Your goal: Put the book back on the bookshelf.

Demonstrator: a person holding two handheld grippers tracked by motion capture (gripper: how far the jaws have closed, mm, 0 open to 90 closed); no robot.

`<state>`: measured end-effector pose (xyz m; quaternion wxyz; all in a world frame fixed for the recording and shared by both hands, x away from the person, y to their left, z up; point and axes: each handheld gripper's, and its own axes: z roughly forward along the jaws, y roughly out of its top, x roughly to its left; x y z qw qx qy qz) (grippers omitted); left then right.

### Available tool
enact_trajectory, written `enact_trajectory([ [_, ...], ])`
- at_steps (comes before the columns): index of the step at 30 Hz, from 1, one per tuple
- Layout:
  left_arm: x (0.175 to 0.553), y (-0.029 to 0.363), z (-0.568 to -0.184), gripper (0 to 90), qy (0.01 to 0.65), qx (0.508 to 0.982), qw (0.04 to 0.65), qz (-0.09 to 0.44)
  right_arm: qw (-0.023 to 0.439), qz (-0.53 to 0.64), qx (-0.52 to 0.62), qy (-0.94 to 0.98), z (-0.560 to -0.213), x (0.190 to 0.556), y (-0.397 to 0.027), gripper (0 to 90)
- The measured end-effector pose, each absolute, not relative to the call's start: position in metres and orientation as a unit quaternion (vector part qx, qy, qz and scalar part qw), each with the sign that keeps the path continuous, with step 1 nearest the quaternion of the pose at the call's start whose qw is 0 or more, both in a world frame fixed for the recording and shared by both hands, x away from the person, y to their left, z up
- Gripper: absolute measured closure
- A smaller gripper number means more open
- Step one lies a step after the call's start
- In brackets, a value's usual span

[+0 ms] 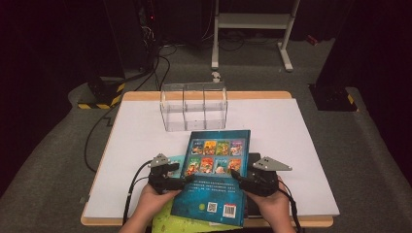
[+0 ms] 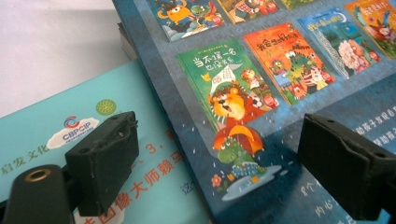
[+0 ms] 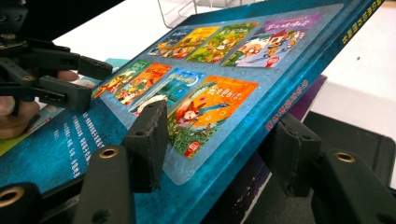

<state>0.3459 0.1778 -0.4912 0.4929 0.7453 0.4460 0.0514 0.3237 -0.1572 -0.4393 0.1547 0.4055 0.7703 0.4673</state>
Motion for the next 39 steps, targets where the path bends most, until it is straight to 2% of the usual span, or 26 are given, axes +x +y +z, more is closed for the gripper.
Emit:
enact_trajectory([
  [9,0.356,0.181,-0.492,10.0,0.443,0.736,0.512,0.016,0.183,0.474,0.384,0.771,-0.432,0.316,-0.154,43.1],
  [16,0.365,0.181,-0.490,3.6,0.440,0.736,0.514,-0.017,0.202,0.481,0.368,0.770,-0.426,0.310,-0.152,43.1],
  [19,0.365,0.179,-0.489,6.1,0.427,0.737,0.522,-0.036,0.205,0.483,0.364,0.770,-0.425,0.309,-0.151,43.2],
  [20,0.364,0.178,-0.489,10.6,0.422,0.738,0.525,-0.042,0.205,0.484,0.363,0.769,-0.425,0.309,-0.151,43.2],
  [22,0.363,0.175,-0.488,10.3,0.419,0.740,0.524,-0.041,0.198,0.484,0.368,0.769,-0.425,0.311,-0.152,43.1],
  [26,0.359,0.176,-0.483,11.4,0.419,0.744,0.520,-0.019,0.182,0.484,0.380,0.767,-0.426,0.314,-0.153,43.0],
  [29,0.356,0.180,-0.475,16.8,0.417,0.741,0.526,0.015,0.167,0.482,0.387,0.768,-0.422,0.322,-0.153,43.0],
  [31,0.356,0.180,-0.472,17.4,0.416,0.741,0.527,0.025,0.167,0.481,0.387,0.769,-0.420,0.324,-0.153,43.2],
  [33,0.357,0.184,-0.463,22.8,0.417,0.732,0.536,0.061,0.171,0.484,0.391,0.763,-0.415,0.332,-0.150,45.0],
  [35,0.358,0.185,-0.460,27.8,0.416,0.728,0.539,0.072,0.168,0.486,0.399,0.759,-0.412,0.339,-0.150,46.3],
  [39,0.364,0.188,-0.453,29.2,0.418,0.722,0.543,0.089,0.174,0.490,0.399,0.755,-0.407,0.346,-0.147,48.1],
])
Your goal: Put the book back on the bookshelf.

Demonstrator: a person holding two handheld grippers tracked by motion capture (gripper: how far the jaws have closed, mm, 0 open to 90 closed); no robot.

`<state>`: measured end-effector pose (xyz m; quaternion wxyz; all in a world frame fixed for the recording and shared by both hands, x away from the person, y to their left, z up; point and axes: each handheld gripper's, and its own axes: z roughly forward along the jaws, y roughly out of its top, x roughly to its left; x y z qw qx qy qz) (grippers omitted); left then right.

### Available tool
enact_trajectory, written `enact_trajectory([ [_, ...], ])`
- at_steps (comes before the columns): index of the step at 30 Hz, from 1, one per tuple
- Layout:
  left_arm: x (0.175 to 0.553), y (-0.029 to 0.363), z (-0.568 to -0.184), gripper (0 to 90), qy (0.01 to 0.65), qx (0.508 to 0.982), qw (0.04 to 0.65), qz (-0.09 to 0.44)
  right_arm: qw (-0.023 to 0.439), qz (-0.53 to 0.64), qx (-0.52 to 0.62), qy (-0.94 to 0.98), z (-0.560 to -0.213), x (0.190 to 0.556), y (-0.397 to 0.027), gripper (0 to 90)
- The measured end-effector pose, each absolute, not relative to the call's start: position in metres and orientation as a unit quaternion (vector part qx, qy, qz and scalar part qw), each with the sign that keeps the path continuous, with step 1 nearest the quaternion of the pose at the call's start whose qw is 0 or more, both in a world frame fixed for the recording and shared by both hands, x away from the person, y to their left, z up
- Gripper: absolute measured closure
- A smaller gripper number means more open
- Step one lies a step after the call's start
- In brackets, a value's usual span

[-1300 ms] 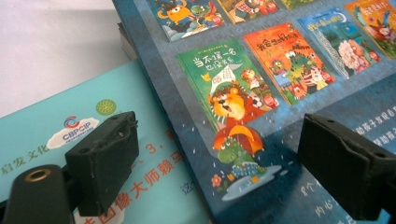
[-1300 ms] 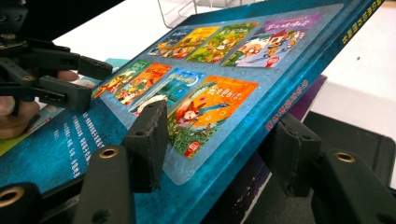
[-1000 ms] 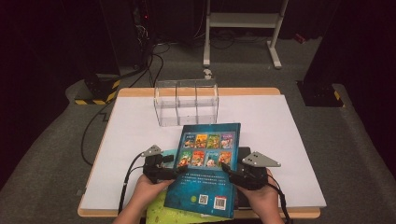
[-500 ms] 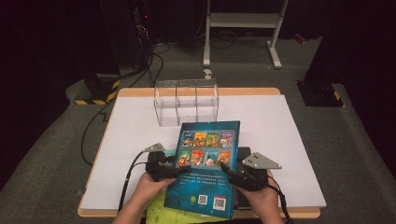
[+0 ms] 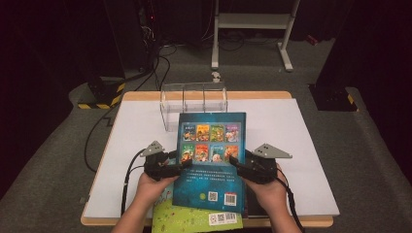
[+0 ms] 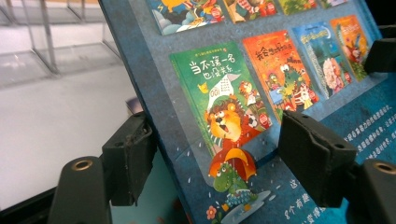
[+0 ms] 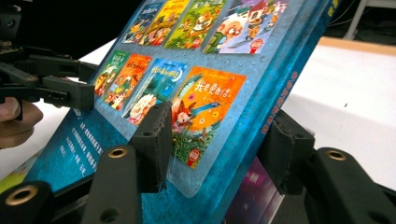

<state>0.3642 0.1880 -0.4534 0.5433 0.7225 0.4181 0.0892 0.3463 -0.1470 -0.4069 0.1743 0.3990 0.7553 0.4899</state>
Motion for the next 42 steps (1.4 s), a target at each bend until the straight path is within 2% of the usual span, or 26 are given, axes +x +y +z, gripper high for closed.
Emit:
enact_trajectory([
  [8,0.370,0.191,-0.445,32.2,0.416,0.714,0.550,0.119,0.188,0.498,0.409,0.741,-0.397,0.360,-0.140,50.0],
  [27,0.346,0.199,-0.415,47.4,0.383,0.677,0.590,0.215,0.255,0.542,0.377,0.706,-0.361,0.339,-0.131,56.1],
  [42,0.355,0.201,-0.405,54.5,0.370,0.662,0.595,0.265,0.288,0.549,0.353,0.701,-0.345,0.344,-0.122,56.5],
])
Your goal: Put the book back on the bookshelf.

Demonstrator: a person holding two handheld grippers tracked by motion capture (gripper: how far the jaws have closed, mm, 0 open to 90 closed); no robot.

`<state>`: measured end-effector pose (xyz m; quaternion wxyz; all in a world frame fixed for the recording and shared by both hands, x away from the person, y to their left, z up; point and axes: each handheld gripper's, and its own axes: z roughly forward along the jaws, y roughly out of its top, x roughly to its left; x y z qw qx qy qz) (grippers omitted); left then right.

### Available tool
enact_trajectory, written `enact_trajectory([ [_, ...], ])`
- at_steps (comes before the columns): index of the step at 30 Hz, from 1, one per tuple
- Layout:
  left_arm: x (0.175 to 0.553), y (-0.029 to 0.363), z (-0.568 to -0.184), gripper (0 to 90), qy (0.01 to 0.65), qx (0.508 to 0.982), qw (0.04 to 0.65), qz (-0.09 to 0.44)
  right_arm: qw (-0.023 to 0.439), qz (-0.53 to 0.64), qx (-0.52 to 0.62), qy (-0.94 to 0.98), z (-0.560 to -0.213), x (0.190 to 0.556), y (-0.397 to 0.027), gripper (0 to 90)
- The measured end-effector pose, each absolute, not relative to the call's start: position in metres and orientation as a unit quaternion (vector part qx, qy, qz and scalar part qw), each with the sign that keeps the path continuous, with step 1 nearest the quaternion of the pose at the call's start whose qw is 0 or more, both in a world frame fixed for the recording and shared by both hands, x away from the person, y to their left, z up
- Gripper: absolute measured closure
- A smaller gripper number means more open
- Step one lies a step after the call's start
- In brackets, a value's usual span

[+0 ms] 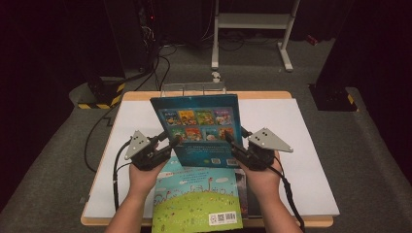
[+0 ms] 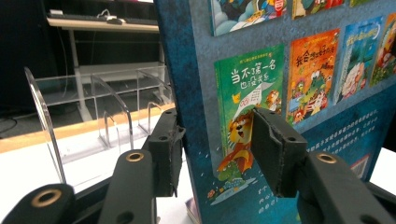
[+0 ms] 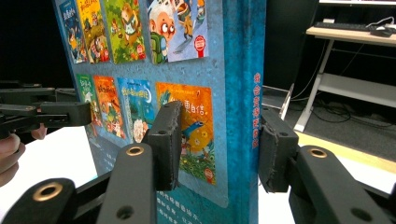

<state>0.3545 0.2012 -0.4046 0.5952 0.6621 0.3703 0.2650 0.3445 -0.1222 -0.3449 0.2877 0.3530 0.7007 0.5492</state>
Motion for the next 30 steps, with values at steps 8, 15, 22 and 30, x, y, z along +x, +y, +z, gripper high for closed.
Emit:
enact_trajectory([
  [8,0.348,0.203,-0.407,51.7,0.357,0.665,0.597,0.272,0.284,0.557,0.343,0.701,-0.349,0.337,-0.124,53.4],
  [15,0.333,0.207,-0.407,43.4,0.348,0.664,0.602,0.275,0.259,0.575,0.325,0.705,-0.358,0.323,-0.127,46.7],
  [22,0.328,0.209,-0.408,41.2,0.348,0.667,0.602,0.269,0.253,0.572,0.308,0.716,-0.362,0.323,-0.123,44.9],
  [30,0.328,0.218,-0.407,39.0,0.352,0.677,0.587,0.269,0.216,0.573,0.281,0.739,-0.356,0.332,-0.118,51.2],
])
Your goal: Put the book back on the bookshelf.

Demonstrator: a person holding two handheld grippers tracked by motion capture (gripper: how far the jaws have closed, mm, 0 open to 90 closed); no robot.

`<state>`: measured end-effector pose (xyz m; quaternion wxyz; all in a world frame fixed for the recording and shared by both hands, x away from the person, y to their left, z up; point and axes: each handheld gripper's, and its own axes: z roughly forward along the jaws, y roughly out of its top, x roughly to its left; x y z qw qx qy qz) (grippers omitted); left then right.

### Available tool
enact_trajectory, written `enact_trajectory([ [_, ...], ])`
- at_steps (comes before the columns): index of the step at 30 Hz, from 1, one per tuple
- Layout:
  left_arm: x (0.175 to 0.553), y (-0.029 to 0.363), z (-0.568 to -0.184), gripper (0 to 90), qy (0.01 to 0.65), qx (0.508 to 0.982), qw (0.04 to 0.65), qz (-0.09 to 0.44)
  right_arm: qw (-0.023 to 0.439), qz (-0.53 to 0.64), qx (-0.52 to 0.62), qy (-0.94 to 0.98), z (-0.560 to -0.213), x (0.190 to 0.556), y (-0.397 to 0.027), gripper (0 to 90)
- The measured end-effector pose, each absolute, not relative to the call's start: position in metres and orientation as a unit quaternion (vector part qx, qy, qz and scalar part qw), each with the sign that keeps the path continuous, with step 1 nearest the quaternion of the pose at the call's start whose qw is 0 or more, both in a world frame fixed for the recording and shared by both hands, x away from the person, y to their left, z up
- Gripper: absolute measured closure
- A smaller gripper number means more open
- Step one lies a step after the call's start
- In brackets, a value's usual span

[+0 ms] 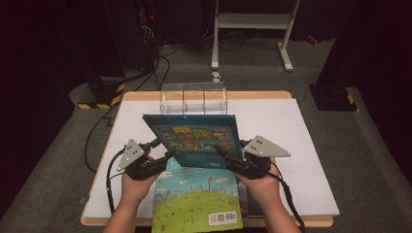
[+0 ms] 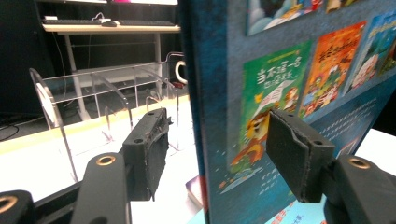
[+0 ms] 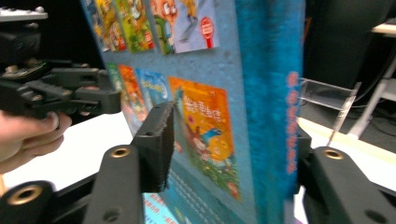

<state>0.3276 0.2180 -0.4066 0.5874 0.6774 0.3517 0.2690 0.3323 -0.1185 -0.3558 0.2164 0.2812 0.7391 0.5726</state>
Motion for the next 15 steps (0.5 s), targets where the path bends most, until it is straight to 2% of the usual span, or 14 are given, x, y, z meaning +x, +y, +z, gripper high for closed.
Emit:
enact_trajectory([
  [2,0.328,0.223,-0.407,39.3,0.360,0.673,0.586,0.271,0.191,0.574,0.261,0.752,-0.357,0.332,-0.118,60.7],
  [3,0.329,0.226,-0.406,39.3,0.366,0.671,0.586,0.270,0.191,0.574,0.261,0.752,-0.357,0.332,-0.118,60.7],
  [6,0.330,0.236,-0.405,39.3,0.379,0.661,0.588,0.271,0.181,0.573,0.231,0.765,-0.359,0.327,-0.111,74.9],
  [7,0.330,0.239,-0.404,39.3,0.382,0.658,0.589,0.272,0.181,0.573,0.231,0.765,-0.359,0.327,-0.111,74.9],
  [8,0.330,0.242,-0.404,39.3,0.385,0.656,0.589,0.275,0.182,0.572,0.222,0.768,-0.360,0.325,-0.108,80.9],
  [11,0.330,0.249,-0.403,39.4,0.392,0.648,0.589,0.282,0.185,0.566,0.244,0.765,-0.364,0.325,-0.099,82.4],
  [13,0.331,0.250,-0.404,39.2,0.395,0.650,0.583,0.285,0.170,0.582,0.247,0.756,-0.366,0.332,-0.097,83.0],
  [15,0.333,0.250,-0.406,39.3,0.397,0.654,0.576,0.287,0.184,0.578,0.248,0.755,-0.367,0.334,-0.087,83.0],
])
